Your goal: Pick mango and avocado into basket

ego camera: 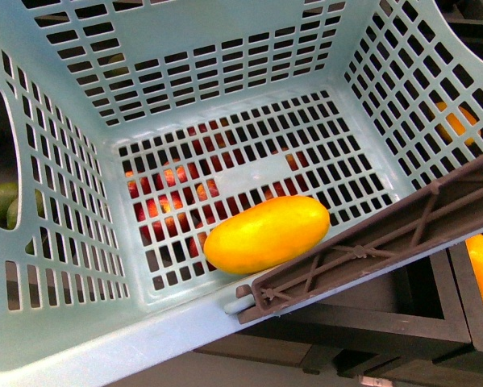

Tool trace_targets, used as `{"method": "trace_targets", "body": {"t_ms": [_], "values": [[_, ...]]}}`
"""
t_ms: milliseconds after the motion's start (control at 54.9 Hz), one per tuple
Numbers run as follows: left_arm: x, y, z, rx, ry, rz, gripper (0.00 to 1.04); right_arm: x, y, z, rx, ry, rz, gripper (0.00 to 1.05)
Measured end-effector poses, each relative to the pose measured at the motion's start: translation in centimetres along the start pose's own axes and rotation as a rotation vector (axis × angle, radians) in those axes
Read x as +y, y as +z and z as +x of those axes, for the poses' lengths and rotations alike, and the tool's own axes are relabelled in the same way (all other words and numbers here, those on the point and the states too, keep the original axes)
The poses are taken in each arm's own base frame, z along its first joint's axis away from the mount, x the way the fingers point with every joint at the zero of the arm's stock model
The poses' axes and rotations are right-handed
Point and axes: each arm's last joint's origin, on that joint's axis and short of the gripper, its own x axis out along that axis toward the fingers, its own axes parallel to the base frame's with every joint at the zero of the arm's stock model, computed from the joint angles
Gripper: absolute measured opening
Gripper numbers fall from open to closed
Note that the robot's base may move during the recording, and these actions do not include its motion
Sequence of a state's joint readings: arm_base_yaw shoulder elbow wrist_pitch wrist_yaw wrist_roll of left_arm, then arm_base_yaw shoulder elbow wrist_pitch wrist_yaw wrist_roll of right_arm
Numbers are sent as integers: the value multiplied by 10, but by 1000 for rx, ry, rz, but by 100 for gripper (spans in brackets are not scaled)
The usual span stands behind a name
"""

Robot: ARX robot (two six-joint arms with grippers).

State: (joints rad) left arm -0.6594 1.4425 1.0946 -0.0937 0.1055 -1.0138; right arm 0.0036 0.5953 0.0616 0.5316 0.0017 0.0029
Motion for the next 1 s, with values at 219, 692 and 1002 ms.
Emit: {"method": "trace_targets", "body": {"t_ms": [219,692,1002], "values": [[-2,-3,0,26,-16,1,19,0,0,0,1,-5,0,96],[0,0,0,-4,1,1,19,0,-1,0,5,-3,0,96],[-1,0,0,7,-7,-2,19,0,-2,-1,6,0,0,96]]}}
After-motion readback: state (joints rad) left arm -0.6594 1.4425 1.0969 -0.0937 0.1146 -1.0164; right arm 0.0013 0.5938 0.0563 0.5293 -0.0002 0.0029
